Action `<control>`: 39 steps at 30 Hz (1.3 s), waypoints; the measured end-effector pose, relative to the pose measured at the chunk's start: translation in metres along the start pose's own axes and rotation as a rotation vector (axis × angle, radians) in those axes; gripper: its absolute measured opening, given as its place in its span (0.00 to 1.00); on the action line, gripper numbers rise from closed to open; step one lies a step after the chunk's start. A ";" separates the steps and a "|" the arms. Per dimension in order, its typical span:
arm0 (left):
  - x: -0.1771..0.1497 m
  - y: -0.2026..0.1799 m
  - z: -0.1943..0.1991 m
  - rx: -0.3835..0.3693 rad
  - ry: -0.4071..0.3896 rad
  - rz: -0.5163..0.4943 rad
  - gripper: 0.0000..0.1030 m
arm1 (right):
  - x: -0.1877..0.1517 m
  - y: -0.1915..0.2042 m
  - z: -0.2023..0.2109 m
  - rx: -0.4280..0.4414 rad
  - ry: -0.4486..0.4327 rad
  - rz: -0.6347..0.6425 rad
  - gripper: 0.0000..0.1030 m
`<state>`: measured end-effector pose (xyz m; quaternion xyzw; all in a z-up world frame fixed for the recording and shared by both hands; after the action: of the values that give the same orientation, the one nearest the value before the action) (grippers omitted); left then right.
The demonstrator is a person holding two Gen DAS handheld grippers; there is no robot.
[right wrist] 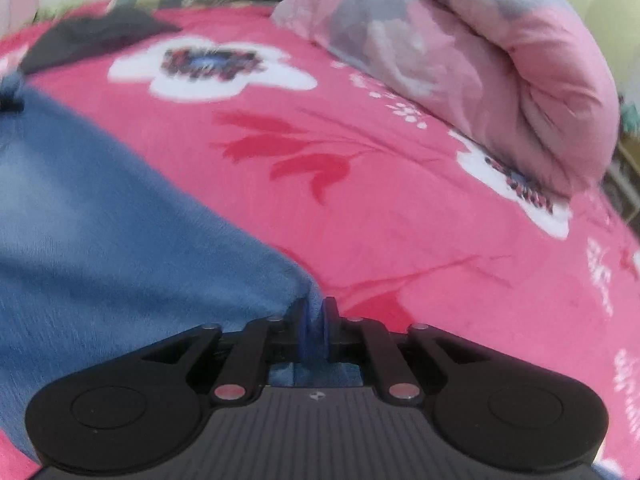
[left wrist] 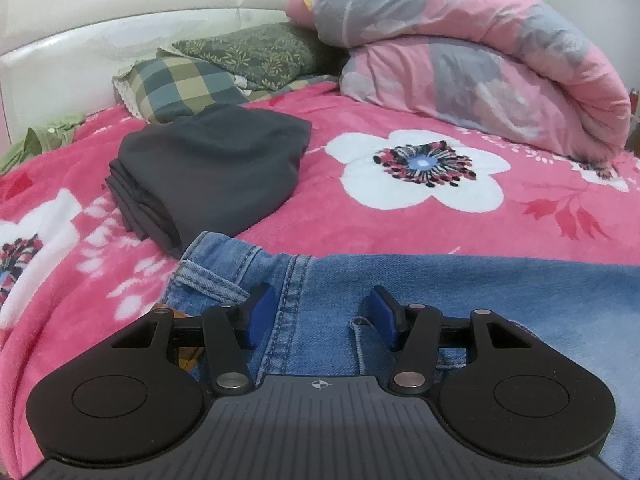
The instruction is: Fold clothes
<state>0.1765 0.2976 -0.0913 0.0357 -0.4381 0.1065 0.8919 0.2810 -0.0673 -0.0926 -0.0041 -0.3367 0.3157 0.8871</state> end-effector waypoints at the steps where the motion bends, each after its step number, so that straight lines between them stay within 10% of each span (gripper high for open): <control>1: 0.002 0.001 0.002 -0.006 0.007 0.008 0.53 | 0.001 -0.008 0.003 0.013 -0.001 -0.044 0.28; 6: 0.015 -0.004 0.027 -0.010 -0.022 0.049 0.56 | -0.004 -0.062 0.031 0.147 -0.007 -0.289 0.70; 14: 0.030 -0.113 0.048 -0.133 -0.048 -0.076 0.58 | -0.056 -0.134 0.114 0.187 -0.186 -0.543 0.71; 22: 0.018 -0.223 0.003 -0.192 -0.009 -0.210 0.58 | -0.128 -0.147 0.148 0.105 -0.089 -0.472 0.56; 35: -0.011 -0.233 -0.021 -0.160 -0.014 -0.258 0.62 | -0.187 -0.151 0.109 0.236 0.083 -0.475 0.61; 37: -0.011 -0.234 -0.020 -0.155 -0.019 -0.264 0.62 | -0.186 -0.141 0.112 0.211 0.079 -0.418 0.52; 39: -0.011 -0.235 -0.021 -0.152 -0.021 -0.265 0.63 | -0.184 -0.130 0.118 0.203 0.077 -0.377 0.11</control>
<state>0.2375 0.0702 -0.1060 0.0268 -0.4457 -0.0460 0.8936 0.1773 -0.2992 -0.0826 0.1364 -0.2640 0.1760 0.9385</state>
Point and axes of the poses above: each gripper's, at about its wrist camera, not at the fingertips, and z roughly against the way its jaws point, y to its left, x to its top, the point moved 1 cm from there along -z, roughly the way its jaws point, and after that the axes turned 1 degree about y, right-handed, at the moved point
